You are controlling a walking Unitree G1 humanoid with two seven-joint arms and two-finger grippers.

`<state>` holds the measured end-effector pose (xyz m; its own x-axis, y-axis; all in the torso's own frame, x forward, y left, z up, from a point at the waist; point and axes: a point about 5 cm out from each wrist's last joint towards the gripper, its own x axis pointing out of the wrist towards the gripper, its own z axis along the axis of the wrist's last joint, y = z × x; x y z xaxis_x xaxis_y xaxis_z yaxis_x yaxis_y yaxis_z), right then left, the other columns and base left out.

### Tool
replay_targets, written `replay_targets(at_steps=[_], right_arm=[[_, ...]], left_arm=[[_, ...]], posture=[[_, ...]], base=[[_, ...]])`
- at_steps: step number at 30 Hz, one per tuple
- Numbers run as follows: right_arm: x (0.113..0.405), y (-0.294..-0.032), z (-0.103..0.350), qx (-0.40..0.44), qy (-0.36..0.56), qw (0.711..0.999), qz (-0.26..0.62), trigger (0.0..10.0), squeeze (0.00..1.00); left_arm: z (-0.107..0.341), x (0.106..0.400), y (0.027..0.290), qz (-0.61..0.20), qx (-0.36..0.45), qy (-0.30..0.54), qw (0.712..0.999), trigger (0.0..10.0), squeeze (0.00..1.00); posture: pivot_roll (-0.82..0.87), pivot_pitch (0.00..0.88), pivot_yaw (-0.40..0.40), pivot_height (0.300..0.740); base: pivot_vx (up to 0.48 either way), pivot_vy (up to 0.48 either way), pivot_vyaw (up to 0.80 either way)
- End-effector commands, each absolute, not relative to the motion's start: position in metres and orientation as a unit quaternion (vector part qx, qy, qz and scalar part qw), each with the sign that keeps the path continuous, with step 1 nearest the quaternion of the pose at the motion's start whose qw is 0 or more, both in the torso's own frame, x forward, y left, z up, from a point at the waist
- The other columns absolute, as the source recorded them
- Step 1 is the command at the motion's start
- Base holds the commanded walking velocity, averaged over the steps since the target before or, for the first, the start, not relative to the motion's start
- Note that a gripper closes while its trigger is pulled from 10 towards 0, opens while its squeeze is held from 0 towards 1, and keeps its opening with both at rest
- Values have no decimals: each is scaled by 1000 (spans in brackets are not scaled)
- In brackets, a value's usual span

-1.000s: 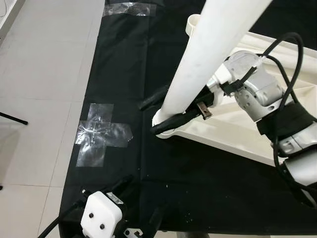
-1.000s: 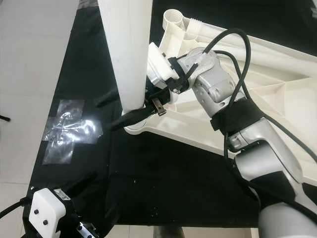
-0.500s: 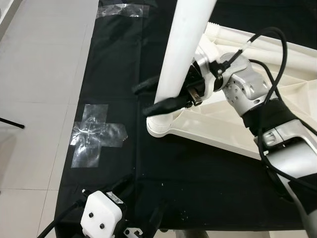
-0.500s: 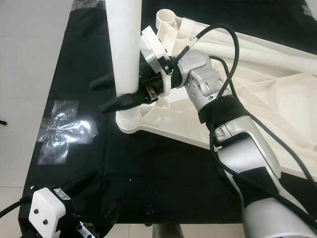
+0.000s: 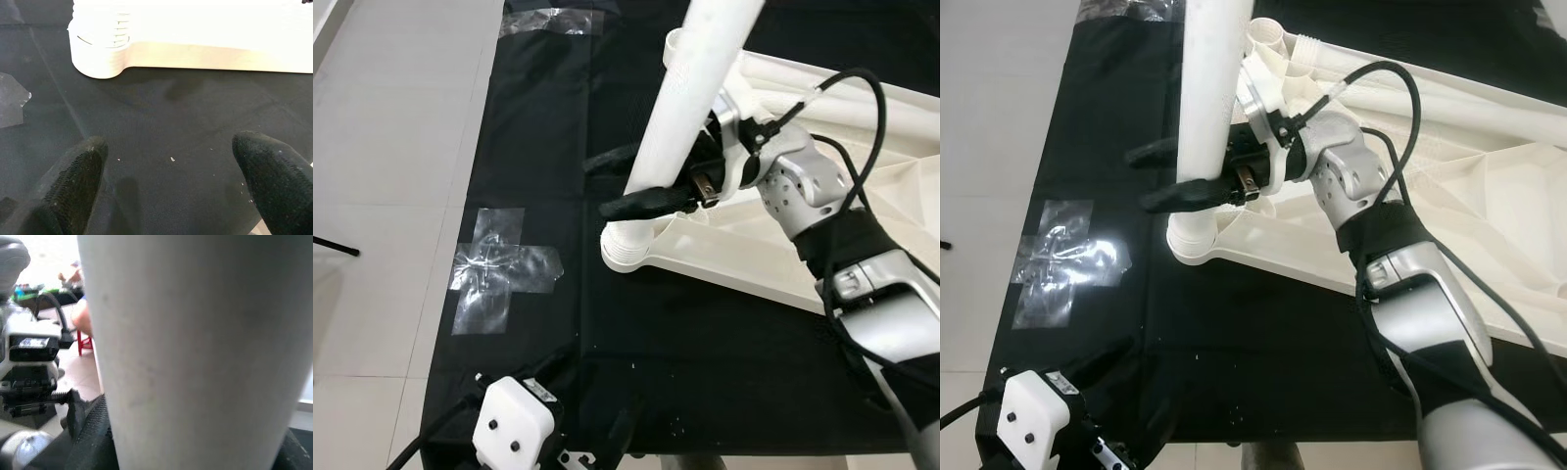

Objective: Building children table

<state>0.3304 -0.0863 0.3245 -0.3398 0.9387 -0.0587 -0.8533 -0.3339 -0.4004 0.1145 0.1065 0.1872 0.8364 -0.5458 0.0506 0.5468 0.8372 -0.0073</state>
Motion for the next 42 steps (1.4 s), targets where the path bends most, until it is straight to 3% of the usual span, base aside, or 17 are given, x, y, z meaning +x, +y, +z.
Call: replay_targets(at_steps=[1,6,15,23,42], right_arm=[[331,-84,282,-162,-61,545,820,10000,0],[330,-84,272,-215,-42,537,815,10000,0],[333,-82,273,-215,-27,553,805,10000,0],[340,-78,273,-197,11,591,783,10000,0],[348,-79,268,-156,1,657,738,10000,0]], left_arm=[[184,112,106,-290,-12,-8,957,10000,0],[184,113,106,-291,-11,-9,957,10000,0],[184,114,106,-290,-11,-10,957,10000,0],[184,115,106,-290,-11,-11,957,10000,0],[183,116,106,-290,-11,-13,957,10000,0]], posture=[[91,460,-91,740],[89,462,-90,740],[86,465,-93,740],[81,464,-97,740],[79,461,-97,740]], base=[[0,0,0],[0,0,0],[0,0,0],[0,0,0],[0,0,0]])
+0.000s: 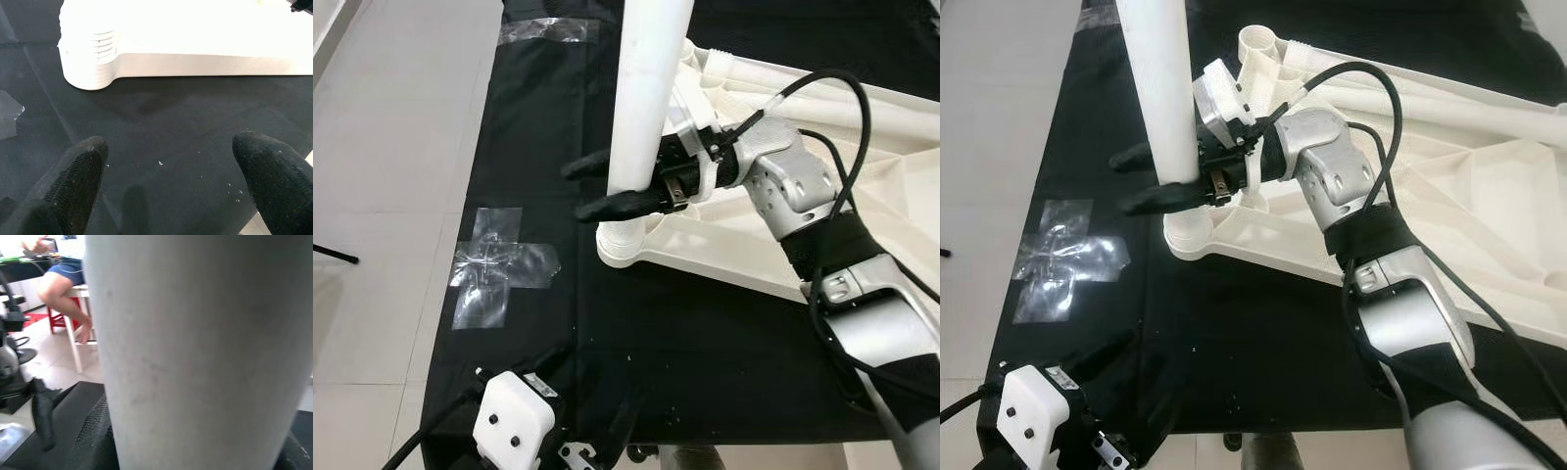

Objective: Building children table

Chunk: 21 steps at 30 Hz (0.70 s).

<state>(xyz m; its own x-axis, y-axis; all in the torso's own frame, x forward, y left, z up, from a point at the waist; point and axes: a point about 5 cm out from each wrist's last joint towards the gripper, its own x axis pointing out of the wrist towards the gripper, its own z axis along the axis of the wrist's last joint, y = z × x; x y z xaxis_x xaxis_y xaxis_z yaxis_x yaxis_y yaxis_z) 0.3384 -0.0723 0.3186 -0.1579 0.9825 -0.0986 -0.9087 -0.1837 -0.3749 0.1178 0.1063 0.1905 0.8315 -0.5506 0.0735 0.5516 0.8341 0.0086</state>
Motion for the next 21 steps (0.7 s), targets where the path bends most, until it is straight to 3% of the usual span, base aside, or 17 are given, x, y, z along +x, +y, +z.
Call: replay_targets(at_steps=[1,15,18,19,20,21], right_arm=[[347,-79,268,-153,0,662,734,10000,0],[342,-81,260,-141,-9,696,704,10000,0],[342,-80,258,-143,-12,716,683,10000,0],[339,-78,250,-133,-10,777,615,10000,0],[339,-78,250,-133,-10,777,615,10000,0],[334,-79,243,-129,-16,832,540,10000,0]], left_arm=[[183,116,106,-290,-11,-13,957,10000,0],[182,118,107,-290,-9,-13,957,10000,0],[182,118,106,-290,-9,-12,957,10000,0],[181,117,106,-289,-9,-11,957,10000,0],[181,117,106,-289,-9,-11,957,10000,0],[181,116,106,-288,-9,-11,958,10000,0]], posture=[[79,461,-97,740],[73,455,-93,740],[68,452,-107,740],[62,446,-133,740],[62,446,-133,740],[62,442,-136,740]], base=[[0,0,0],[0,0,0],[0,0,0],[0,0,0],[0,0,0],[0,0,0]])
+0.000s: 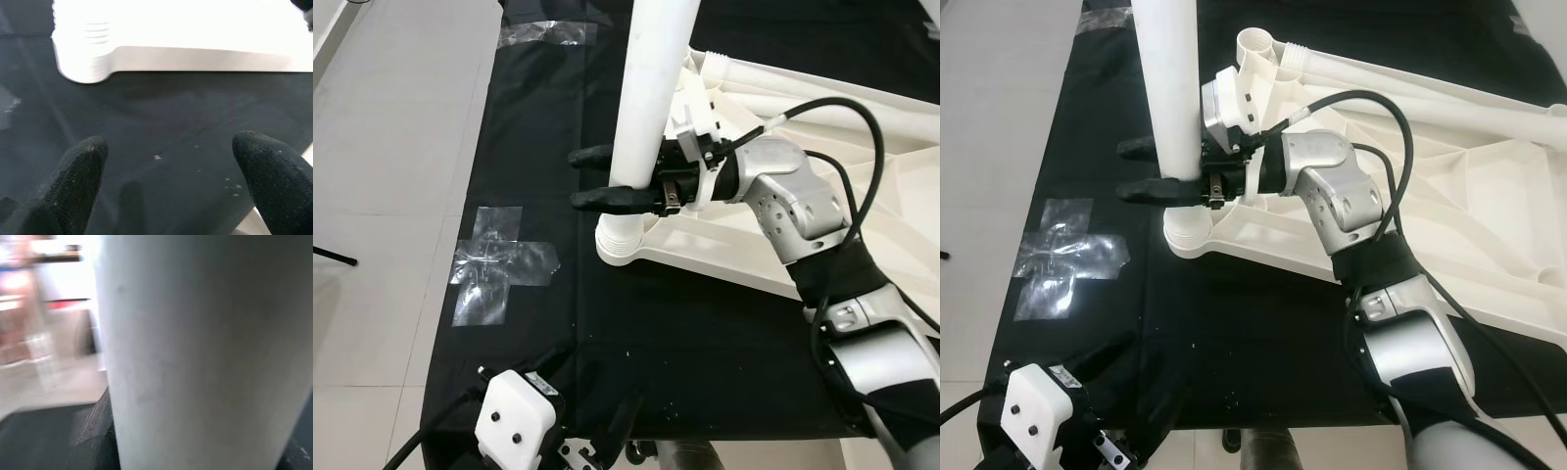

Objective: Building children table

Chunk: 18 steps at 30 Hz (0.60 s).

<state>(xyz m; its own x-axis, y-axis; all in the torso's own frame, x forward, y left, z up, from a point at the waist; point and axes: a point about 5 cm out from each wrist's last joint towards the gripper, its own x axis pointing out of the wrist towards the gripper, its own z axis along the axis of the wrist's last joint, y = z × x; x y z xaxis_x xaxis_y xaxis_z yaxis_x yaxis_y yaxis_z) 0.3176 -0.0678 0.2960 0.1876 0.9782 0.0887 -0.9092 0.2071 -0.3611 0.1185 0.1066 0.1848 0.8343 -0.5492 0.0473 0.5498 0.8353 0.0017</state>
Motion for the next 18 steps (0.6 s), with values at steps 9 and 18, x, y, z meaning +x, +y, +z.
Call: replay_targets(at_steps=[9,18], right_arm=[[286,-88,211,-84,3,961,263,10000,0],[288,-76,218,-66,-7,967,246,10000,0]], left_arm=[[178,120,108,-286,-6,-11,958,10000,0],[174,128,111,-282,3,-14,959,10000,0]], posture=[[54,424,-98,740],[51,391,-88,740]], base=[[0,0,0],[0,0,0]])
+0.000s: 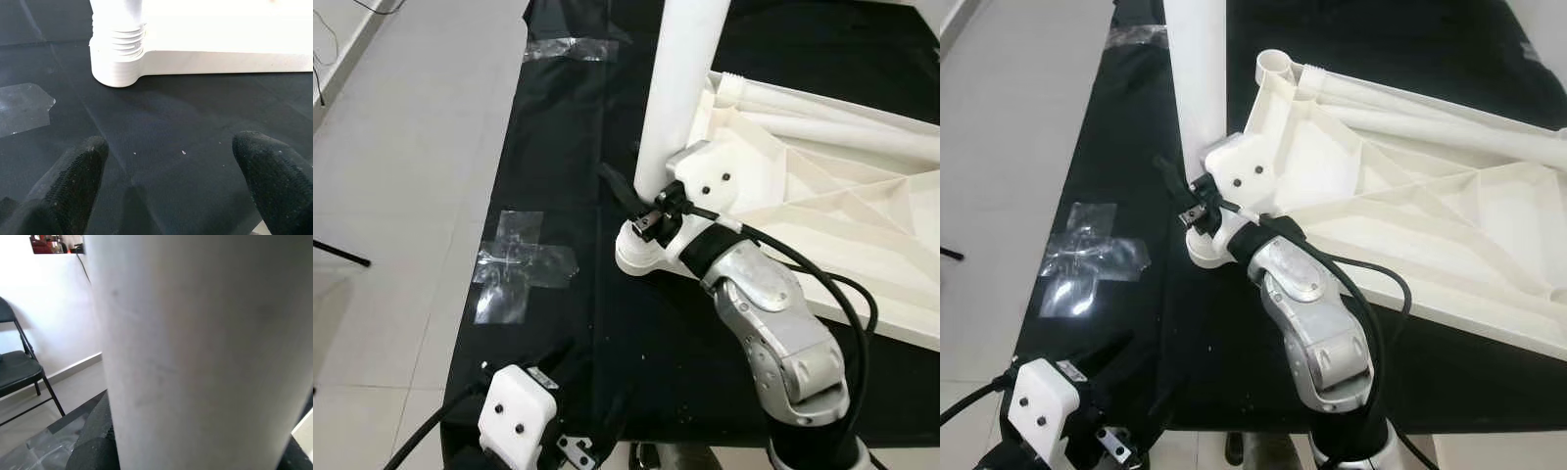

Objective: Building children table

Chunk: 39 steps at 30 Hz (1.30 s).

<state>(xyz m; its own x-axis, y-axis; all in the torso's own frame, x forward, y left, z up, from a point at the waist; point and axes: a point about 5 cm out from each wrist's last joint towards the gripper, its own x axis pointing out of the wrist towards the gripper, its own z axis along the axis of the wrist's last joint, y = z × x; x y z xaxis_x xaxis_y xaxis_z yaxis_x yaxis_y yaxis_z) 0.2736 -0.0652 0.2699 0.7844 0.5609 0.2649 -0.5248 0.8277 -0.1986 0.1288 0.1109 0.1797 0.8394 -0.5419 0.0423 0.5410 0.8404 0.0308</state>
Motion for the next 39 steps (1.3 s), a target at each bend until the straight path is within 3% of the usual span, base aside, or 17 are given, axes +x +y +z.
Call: replay_targets(at_steps=[1,18,24,32,35,39], right_arm=[[288,-76,218,-66,-7,967,246,10000,0],[283,-84,222,-35,-9,990,134,10000,0],[258,-72,206,-20,14,995,101,10000,0],[257,-70,204,-16,12,996,92,10000,0],[258,-70,204,-15,9,996,85,10000,0],[260,-73,207,-6,-6,997,71,10000,0]], left_arm=[[174,128,111,-282,3,-14,959,10000,0],[171,134,113,-282,6,-17,959,10000,0],[171,135,113,-284,6,-17,959,10000,0],[172,136,114,-281,13,-20,959,10000,0],[174,136,117,-273,21,-24,961,10000,0],[185,153,143,-207,68,-51,975,10000,0]], posture=[[51,391,-88,740],[56,386,-80,740],[55,389,-72,740],[62,386,-71,740],[65,380,-70,740],[78,364,-62,740]], base=[[0,0,0],[0,0,0],[0,0,0],[0,0,0],[0,0,0],[0,0,0]])
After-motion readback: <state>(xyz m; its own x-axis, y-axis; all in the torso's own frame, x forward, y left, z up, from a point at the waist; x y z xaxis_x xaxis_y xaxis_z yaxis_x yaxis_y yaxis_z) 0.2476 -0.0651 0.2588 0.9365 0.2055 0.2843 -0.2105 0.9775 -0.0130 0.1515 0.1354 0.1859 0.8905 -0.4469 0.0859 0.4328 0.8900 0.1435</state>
